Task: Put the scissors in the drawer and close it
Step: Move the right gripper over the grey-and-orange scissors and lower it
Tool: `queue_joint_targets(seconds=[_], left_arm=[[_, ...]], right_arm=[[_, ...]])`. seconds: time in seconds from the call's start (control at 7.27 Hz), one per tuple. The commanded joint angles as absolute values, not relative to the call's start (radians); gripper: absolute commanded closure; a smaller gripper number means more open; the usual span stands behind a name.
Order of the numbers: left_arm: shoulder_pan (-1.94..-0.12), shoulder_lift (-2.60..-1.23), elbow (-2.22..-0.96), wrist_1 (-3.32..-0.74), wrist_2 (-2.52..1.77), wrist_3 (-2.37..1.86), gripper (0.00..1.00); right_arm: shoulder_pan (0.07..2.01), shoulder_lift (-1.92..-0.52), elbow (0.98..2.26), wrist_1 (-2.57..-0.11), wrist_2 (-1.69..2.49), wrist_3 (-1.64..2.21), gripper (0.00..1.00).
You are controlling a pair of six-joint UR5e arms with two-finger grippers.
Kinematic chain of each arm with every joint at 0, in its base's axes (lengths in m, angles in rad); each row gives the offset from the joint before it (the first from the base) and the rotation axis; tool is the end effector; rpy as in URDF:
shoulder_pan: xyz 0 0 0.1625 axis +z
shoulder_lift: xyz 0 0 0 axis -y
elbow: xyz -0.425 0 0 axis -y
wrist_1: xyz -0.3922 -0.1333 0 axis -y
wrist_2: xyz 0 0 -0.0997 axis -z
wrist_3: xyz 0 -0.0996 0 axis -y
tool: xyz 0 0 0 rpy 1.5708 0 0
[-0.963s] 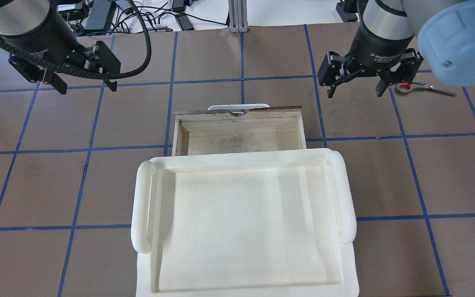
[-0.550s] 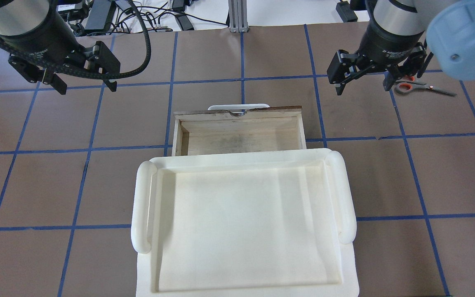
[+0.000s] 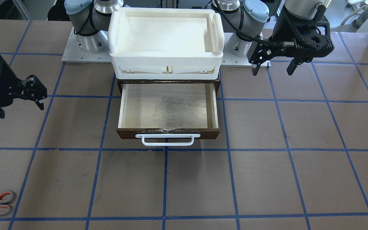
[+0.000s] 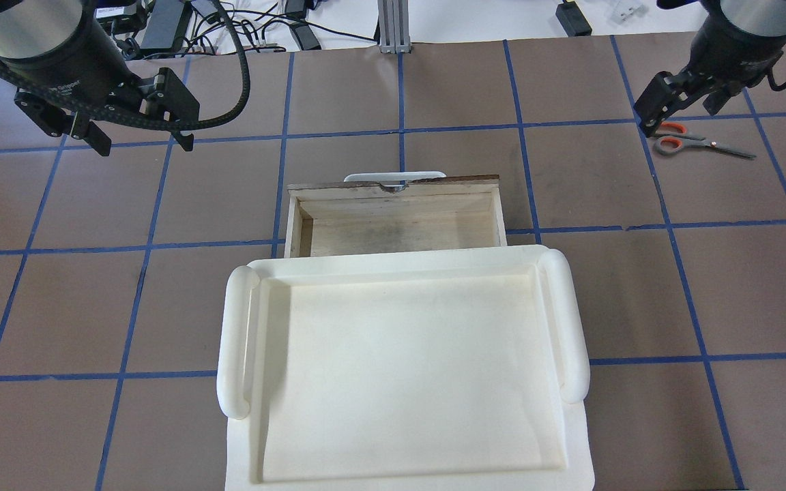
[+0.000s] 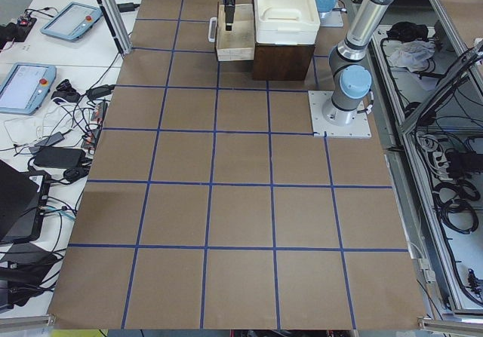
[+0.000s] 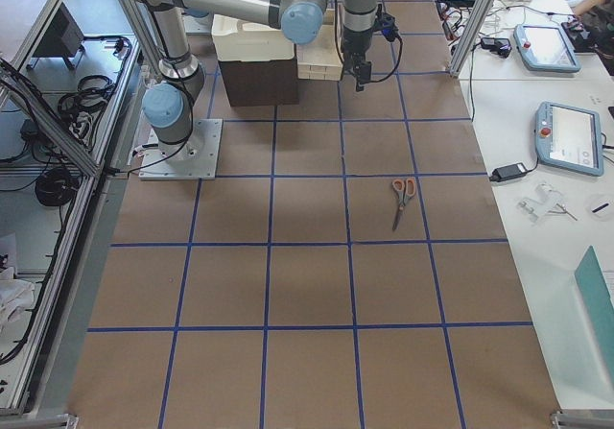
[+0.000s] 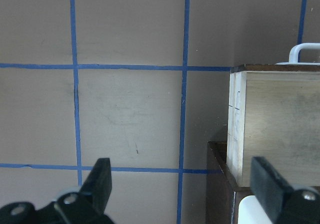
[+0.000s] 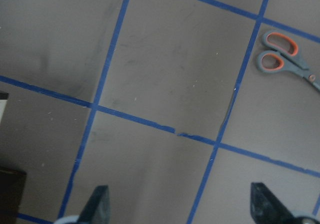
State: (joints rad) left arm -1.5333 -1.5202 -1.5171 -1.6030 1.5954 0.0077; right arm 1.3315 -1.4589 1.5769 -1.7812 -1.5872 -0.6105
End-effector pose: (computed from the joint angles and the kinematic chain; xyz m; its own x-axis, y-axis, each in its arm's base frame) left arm -0.1129 -0.4798 0.5357 -0.9992 -0.0316 -0.0251 -0.0297 0.9970 -0.0718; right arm -0.0014 -0.5611 0.4487 -0.9309 -0.3592 0.0663 -0.3633 0.9293 -0.0662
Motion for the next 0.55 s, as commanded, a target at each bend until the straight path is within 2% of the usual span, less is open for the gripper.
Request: queue_joint_targets(seconds=[0.0, 0.41], left_arm=[[-1.534, -1.520, -1.517, -1.603, 1.595, 0.008, 0.00], [-1.534, -1.520, -1.517, -1.603, 1.595, 0.008, 0.00]], right_arm=[[1.260, -1.378, 1.575, -1.943, -1.583, -0.899, 0.00], [1.135, -1.235, 1.553, -1.980, -1.476, -1.205, 0.00]])
